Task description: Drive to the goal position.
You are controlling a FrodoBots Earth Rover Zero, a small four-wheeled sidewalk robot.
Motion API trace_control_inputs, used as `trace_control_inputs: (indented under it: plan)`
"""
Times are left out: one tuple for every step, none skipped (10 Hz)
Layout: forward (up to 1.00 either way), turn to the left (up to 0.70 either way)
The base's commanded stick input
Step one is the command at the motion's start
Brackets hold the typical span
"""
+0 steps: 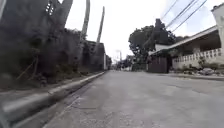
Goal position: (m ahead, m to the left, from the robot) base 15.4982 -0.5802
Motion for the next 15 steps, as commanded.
trace_control_inputs:
  plan:
    - [0.85, 0.0]
    - [0.85, 0.0]
    - [0.85, -0.04]
    - [0.85, -0.29]
    - [0.85, -0.34]
    - [0.85, -0.33]
    - [0.85, -0.09]
    - [0.85, 0.0]
    - [0.85, 0.0]
    - [0.85, 0.0]
    - [0.85, 0.0]
    - [0.85, 0.0]
    - [0.85, 0.0]
    - [0.85, 0.0]
    - [0.85, 0.0]
